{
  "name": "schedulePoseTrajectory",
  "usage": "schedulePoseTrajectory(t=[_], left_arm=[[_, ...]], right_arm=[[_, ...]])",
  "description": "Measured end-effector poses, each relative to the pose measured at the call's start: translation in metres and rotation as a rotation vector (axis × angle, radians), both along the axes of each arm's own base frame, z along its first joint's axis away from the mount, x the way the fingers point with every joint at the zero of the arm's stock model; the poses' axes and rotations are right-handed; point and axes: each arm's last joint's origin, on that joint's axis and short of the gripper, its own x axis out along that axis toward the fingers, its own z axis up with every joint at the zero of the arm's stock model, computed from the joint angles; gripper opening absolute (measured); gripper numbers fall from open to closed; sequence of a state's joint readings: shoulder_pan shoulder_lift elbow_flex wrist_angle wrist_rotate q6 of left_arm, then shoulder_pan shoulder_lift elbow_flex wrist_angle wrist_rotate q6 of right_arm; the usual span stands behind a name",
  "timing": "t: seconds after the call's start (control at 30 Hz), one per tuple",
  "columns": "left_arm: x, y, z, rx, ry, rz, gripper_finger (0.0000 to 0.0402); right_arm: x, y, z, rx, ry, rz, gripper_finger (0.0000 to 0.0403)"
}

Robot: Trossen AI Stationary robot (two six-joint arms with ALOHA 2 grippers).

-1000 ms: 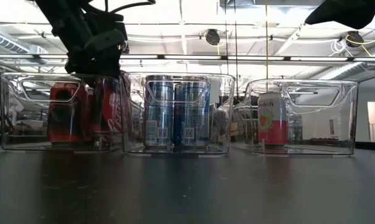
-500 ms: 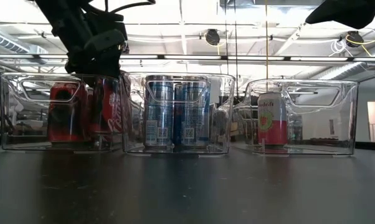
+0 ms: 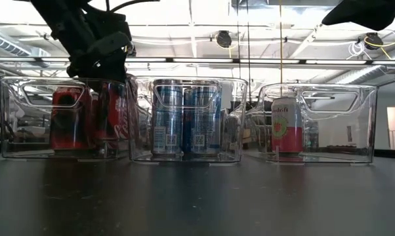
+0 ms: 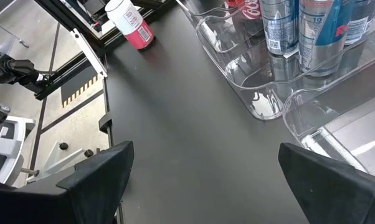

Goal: Sort soda cans
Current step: Put the red soda can into the left transparent bin

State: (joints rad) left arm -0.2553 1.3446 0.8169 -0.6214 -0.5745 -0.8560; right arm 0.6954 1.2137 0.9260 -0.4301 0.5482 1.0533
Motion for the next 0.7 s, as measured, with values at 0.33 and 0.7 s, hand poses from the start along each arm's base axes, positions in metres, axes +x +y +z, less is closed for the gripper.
schedulePoseTrajectory(t=[0.33,0.7], left_arm=[[0.0000,-0.0018,-0.0013,0.002,-0.026,0.014,0.0325],[0.0029,-0.0040,0.0006,-0.012,0.010,-0.081,0.0325]], right_arm=[[0.0000,0.0000,0.0000,-0.001,0.000,0.001,0.0391],[-0.0001,0.0001,-0.0001,0.000,0.002,0.004,0.0391]])
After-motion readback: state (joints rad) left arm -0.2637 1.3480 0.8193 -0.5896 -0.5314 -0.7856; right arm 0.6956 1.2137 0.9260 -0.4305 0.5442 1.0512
